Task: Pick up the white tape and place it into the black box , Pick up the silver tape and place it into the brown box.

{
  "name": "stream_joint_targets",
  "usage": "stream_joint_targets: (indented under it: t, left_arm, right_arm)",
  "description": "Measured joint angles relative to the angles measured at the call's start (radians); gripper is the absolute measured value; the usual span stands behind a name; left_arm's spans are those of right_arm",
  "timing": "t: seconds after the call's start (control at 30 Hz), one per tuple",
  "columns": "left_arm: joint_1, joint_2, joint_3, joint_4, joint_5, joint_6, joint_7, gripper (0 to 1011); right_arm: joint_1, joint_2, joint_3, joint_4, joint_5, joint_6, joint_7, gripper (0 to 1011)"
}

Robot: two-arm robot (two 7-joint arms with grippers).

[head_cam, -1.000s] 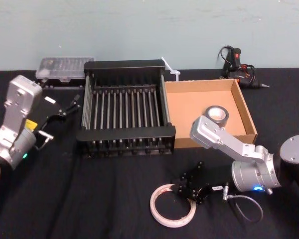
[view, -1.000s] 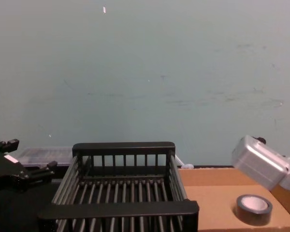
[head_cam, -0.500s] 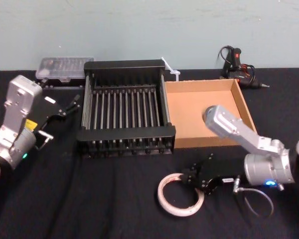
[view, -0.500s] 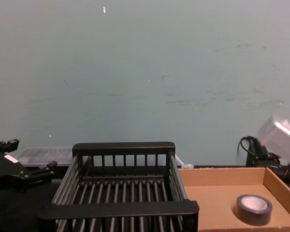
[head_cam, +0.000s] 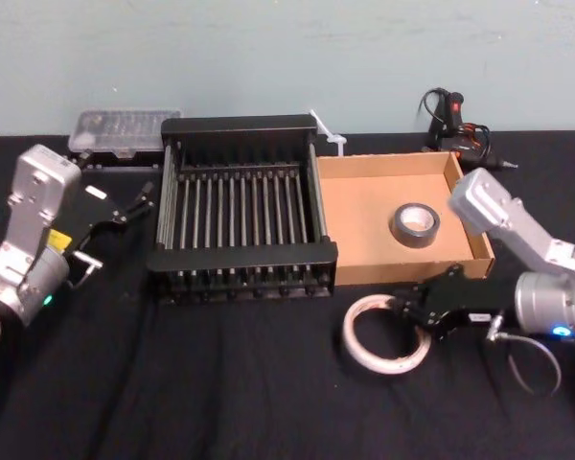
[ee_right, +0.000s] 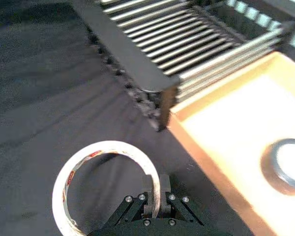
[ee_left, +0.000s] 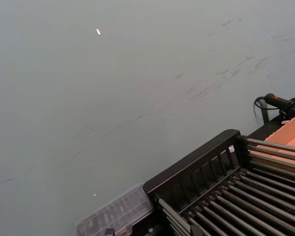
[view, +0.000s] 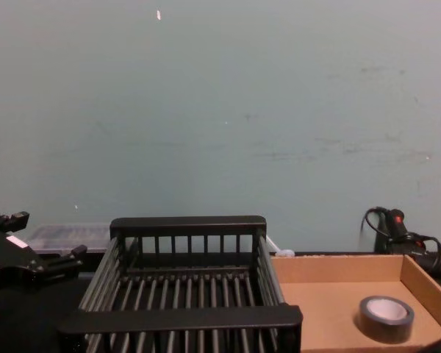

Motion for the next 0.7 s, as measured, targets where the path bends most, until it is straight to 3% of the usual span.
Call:
stream_joint_targets:
  t: [0.33, 0.7]
  left_arm:
    - [0.0, 0.0, 0.0, 0.0, 0.0, 0.0, 0.0, 1001]
    - [0.0, 0.0, 0.0, 0.0, 0.0, 0.0, 0.0, 1002]
  right_arm:
    - [-0.008, -0.002, 0.06, 0.003, 0.005, 0.007, -0.064, 96]
    - [0.041, -0.061, 0.097, 0.04, 0.005, 0.03, -0.098, 96]
